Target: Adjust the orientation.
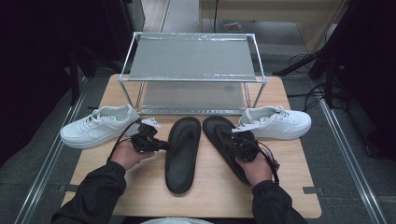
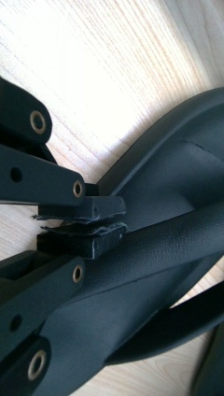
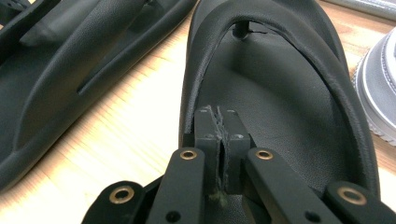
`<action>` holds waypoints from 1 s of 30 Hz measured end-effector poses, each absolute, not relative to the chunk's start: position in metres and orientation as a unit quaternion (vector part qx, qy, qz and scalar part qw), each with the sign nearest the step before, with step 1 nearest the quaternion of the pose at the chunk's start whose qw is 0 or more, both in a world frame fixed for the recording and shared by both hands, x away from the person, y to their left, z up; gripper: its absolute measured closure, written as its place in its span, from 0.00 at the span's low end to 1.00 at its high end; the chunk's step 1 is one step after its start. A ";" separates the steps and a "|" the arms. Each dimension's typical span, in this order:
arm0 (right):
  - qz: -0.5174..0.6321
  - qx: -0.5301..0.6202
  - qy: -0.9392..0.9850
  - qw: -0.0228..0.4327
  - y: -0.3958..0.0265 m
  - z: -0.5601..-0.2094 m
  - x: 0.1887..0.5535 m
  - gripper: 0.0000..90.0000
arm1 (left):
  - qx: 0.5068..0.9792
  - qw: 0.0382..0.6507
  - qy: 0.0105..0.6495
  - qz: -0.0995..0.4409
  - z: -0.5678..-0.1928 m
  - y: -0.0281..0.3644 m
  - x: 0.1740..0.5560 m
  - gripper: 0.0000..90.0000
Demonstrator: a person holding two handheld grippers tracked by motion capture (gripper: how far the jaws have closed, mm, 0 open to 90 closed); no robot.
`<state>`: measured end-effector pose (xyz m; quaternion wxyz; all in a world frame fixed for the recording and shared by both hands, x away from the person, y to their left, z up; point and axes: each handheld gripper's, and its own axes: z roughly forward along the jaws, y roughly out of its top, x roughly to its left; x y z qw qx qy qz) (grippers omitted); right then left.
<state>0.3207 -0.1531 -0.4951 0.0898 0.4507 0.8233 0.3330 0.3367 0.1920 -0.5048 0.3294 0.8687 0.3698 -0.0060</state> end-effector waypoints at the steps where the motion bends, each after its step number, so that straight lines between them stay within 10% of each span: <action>1: 0.333 0.451 0.823 0.089 -0.153 -0.495 0.321 0.99 | 0.870 0.328 0.368 -0.007 -0.505 0.191 0.337 0.96; 30: 0.352 0.441 0.822 0.069 -0.139 -0.497 0.321 0.97 | 0.876 0.328 0.352 -0.015 -0.505 0.179 0.332 0.94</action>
